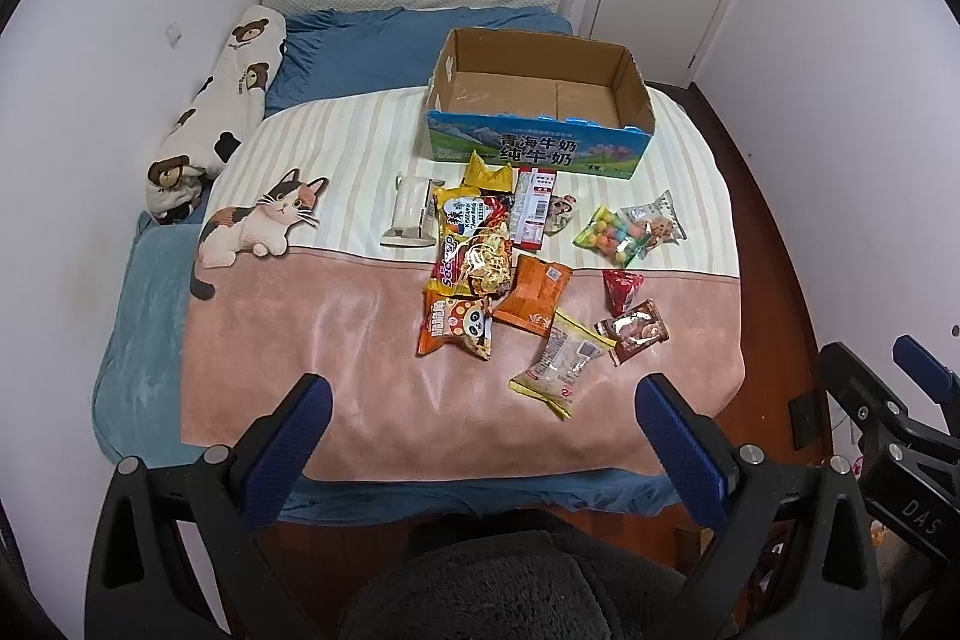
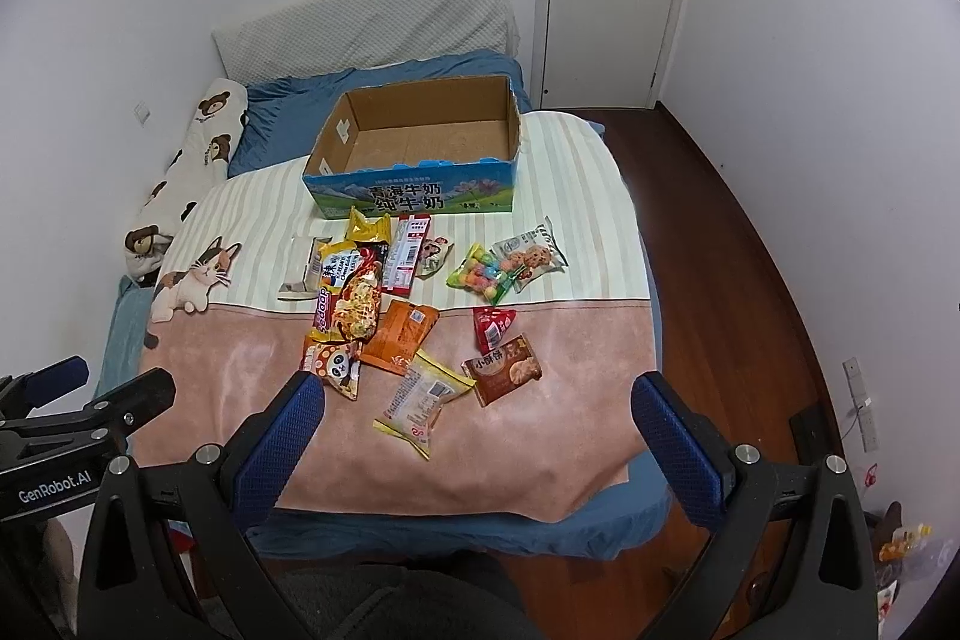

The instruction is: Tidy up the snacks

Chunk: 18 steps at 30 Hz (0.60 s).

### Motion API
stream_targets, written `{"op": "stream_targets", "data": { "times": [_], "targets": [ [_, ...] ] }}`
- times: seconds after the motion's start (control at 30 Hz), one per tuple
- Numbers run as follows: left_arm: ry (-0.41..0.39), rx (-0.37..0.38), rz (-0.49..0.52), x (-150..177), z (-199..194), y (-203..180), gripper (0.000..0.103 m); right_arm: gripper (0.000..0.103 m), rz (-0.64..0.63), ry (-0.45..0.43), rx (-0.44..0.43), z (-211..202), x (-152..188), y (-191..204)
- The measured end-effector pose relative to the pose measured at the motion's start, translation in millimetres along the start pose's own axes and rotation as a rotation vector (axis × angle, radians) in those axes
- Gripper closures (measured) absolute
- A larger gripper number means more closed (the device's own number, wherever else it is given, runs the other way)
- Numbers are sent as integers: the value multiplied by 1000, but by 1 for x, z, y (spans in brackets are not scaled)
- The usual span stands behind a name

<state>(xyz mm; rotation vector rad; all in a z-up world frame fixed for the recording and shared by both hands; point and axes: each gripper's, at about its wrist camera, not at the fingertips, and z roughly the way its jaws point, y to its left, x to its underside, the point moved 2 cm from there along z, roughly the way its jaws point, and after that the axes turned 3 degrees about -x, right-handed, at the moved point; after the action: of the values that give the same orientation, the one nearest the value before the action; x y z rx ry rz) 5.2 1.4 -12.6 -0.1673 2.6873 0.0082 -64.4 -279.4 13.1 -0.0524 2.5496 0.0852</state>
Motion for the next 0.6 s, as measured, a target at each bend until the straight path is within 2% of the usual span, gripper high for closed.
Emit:
{"op": "stream_targets", "data": {
  "times": [0.6],
  "targets": [
    [-16,19,12,-3,-2,-7,0,0,5,-9,-3,-6,-1,0]
  ]
}}
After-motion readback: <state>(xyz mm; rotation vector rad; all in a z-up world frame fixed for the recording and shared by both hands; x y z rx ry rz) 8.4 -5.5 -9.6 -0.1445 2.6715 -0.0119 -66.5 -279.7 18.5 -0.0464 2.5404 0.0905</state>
